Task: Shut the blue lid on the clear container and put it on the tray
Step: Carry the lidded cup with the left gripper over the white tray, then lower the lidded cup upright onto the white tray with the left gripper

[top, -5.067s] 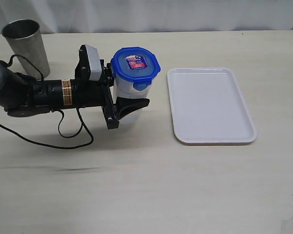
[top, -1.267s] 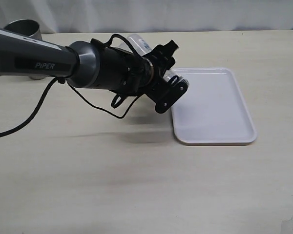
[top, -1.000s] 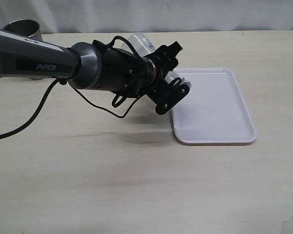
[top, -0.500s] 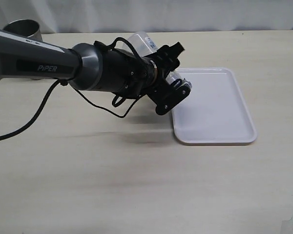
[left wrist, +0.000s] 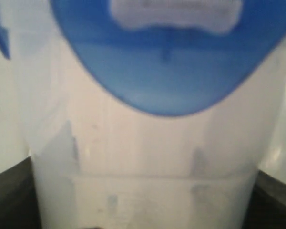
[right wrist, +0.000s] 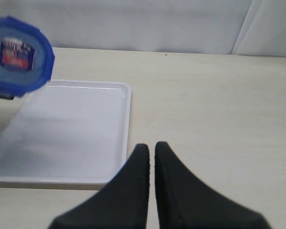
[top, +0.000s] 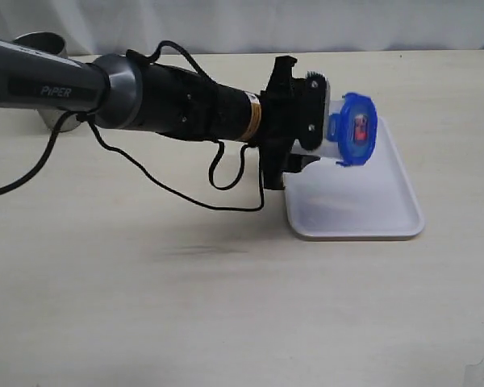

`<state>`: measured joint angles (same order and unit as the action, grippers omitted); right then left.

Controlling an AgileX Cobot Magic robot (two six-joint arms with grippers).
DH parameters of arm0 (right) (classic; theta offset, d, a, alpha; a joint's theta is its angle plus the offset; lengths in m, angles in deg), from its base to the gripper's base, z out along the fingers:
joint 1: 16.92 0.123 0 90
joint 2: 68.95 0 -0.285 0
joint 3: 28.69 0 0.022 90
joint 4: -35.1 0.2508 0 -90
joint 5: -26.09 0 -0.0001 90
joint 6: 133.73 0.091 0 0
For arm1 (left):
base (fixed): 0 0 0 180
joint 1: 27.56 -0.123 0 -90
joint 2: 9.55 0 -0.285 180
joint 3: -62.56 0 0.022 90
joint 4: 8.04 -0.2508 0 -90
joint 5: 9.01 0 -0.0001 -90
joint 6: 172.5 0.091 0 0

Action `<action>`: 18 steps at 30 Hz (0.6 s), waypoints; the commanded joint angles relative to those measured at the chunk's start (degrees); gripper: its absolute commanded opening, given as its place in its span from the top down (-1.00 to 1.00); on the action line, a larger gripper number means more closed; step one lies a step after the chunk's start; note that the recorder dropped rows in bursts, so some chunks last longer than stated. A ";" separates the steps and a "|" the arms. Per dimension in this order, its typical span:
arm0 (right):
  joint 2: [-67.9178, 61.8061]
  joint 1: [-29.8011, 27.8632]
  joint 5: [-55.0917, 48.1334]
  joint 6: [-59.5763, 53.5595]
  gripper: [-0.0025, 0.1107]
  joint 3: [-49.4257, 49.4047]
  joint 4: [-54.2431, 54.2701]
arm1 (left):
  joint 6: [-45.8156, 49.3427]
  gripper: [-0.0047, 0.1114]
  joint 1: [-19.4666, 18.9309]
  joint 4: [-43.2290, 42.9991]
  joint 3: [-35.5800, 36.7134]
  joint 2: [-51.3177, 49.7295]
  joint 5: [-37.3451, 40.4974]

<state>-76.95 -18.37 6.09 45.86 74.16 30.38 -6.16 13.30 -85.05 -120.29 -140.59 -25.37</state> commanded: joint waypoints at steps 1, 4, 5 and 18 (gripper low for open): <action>0.21 -0.39 0.15 -0.28 0.88 -0.07 -0.28 | -3.15 0.92 -3.43 25.14 -0.69 -0.57 -21.52; 0.21 -0.39 0.15 -0.28 0.88 -0.07 -0.28 | -5.78 0.92 -3.34 40.03 -0.69 -5.26 -39.48; 0.21 -0.39 0.15 -0.28 0.88 -0.07 -0.28 | -6.53 0.92 -3.34 42.14 -0.69 -6.36 -41.16; 0.21 -0.39 0.15 -0.28 0.88 -0.07 -0.28 | -13.58 0.92 1.74 45.59 -15.42 -21.42 -41.62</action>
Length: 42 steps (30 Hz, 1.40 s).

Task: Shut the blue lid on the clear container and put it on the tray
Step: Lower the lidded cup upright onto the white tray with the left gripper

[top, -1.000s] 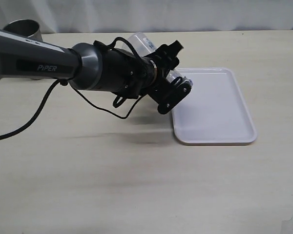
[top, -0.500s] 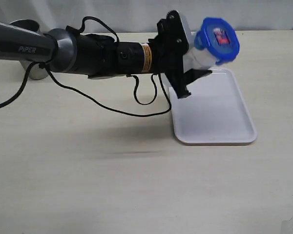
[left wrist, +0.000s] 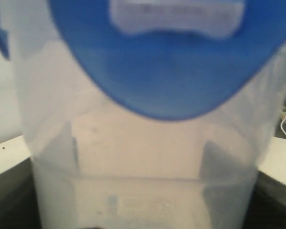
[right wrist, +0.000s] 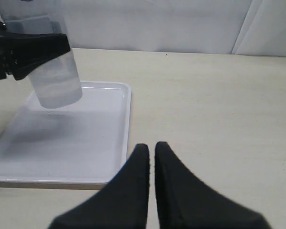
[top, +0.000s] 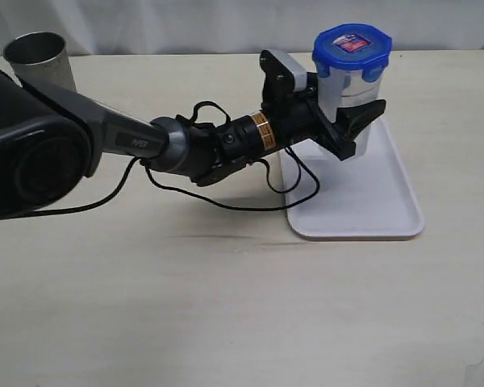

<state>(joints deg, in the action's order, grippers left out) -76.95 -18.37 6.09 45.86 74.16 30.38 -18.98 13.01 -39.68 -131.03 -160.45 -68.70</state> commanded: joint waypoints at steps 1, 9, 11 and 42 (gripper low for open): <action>0.21 -0.39 0.15 -0.28 0.88 -0.07 -0.28 | -0.75 0.92 2.15 0.22 -5.36 -2.12 1.71; 0.21 -0.39 0.15 -0.28 0.88 -0.07 -0.28 | -0.75 0.92 2.43 -0.45 -7.16 -5.22 0.50; 0.21 -0.39 0.15 -0.28 0.88 -0.07 -0.28 | -0.75 0.92 2.43 -0.68 -7.16 -5.72 0.61; 0.21 -0.39 0.15 -0.28 0.88 -0.07 -0.28 | -2.29 -0.67 2.43 -5.38 -7.16 -6.09 7.54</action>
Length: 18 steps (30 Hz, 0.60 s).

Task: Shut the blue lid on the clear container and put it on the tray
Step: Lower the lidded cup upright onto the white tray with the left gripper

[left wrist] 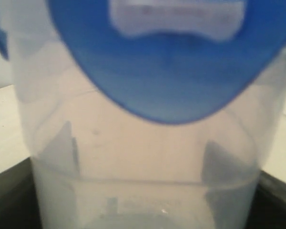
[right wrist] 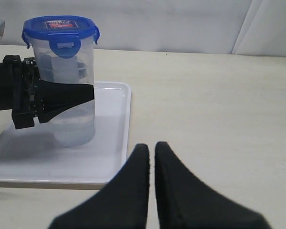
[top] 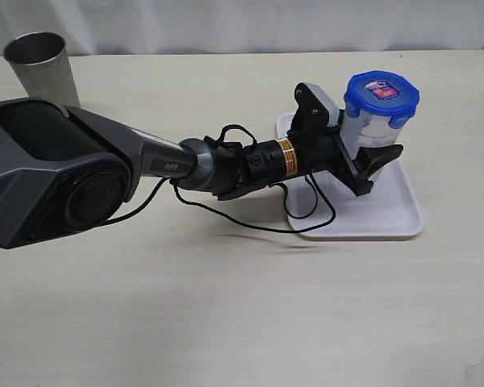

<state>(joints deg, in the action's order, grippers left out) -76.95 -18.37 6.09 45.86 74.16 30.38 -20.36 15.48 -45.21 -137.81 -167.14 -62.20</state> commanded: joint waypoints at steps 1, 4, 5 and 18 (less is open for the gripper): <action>0.21 -0.39 0.15 -0.28 0.88 -0.07 -0.28 | -1.21 -0.78 -0.04 -0.89 -0.37 0.60 1.04; 0.21 -0.39 0.15 -0.28 0.88 -0.07 -0.28 | -2.52 -0.89 -0.41 -3.22 -0.37 0.60 -0.14; 0.21 -0.39 0.15 -0.28 0.88 -0.07 -0.28 | -2.52 -0.89 -0.57 -3.50 -0.37 0.60 -0.39; 0.21 -0.39 0.15 -0.28 0.88 -0.07 -0.28 | -10.13 -0.89 -5.14 -16.48 -0.37 0.70 -3.78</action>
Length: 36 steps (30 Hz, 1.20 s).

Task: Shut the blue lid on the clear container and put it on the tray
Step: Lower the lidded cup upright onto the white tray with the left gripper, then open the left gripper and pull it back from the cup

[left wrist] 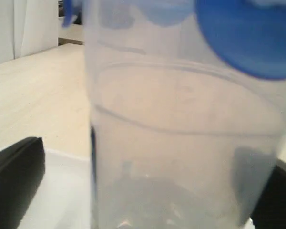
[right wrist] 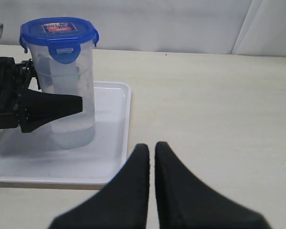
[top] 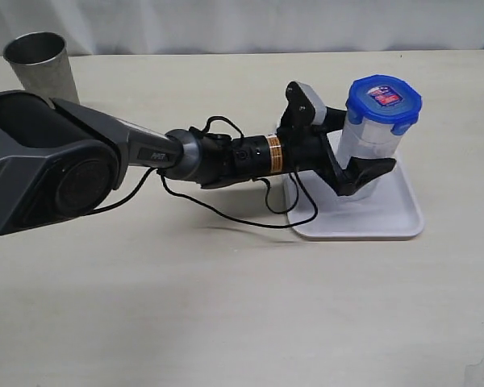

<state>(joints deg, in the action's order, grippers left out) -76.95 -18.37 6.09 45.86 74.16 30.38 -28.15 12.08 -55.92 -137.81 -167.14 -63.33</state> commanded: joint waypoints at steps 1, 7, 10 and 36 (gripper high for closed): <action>0.21 -0.39 0.15 -0.28 0.88 -0.07 -0.28 | -2.35 -0.89 -2.24 -7.02 -0.37 0.70 -3.62; 0.21 -0.39 0.15 -0.28 0.88 -0.07 -0.28 | -3.97 -0.89 -4.10 -9.83 -0.37 0.70 -6.86; 0.21 -0.39 0.15 -0.28 0.88 -0.07 -0.28 | -5.39 -0.89 -5.60 -11.59 -0.37 0.70 -6.87; 0.21 -0.39 2.13 -0.27 0.88 -0.07 -0.28 | -11.34 -0.89 -13.66 -21.42 -0.37 3.43 -13.09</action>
<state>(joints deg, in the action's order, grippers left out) -76.95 -18.37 6.22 45.86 74.16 30.38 -38.96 -0.99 -76.05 -137.81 -165.94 -76.14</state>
